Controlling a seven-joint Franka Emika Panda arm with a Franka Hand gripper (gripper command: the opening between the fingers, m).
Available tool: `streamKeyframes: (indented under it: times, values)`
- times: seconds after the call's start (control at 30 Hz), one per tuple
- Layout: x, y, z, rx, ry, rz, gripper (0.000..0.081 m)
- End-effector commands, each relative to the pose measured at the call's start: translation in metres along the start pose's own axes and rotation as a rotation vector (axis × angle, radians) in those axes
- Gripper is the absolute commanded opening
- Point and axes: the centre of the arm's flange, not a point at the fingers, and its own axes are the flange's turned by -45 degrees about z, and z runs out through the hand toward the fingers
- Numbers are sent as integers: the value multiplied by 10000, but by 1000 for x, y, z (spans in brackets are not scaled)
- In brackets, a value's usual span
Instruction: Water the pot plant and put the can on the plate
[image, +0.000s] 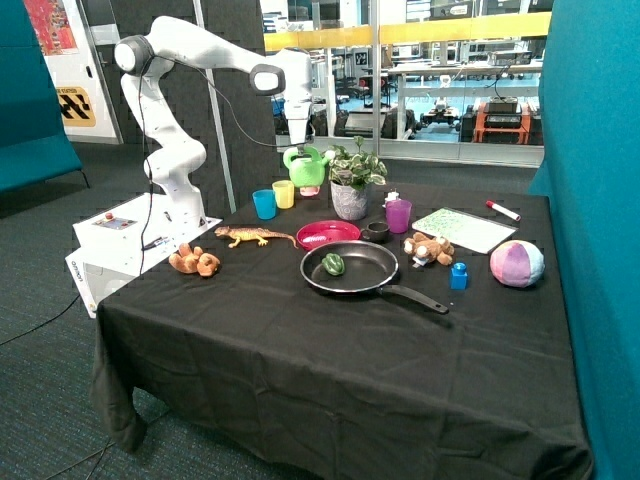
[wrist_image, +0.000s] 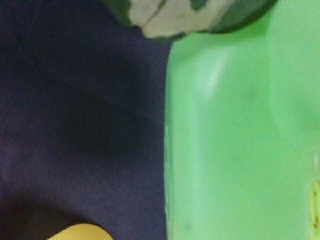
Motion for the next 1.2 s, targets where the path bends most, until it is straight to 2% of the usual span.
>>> streamKeyframes:
  times: [0.0, 0.47, 1.17]
  values:
    - [-6, 2, 0, -35, 34, 51, 0]
    - [-10, 10, -3, -35, 34, 320, 0]
    - [-39, 58, -2, -32, 37, 1998, 0]
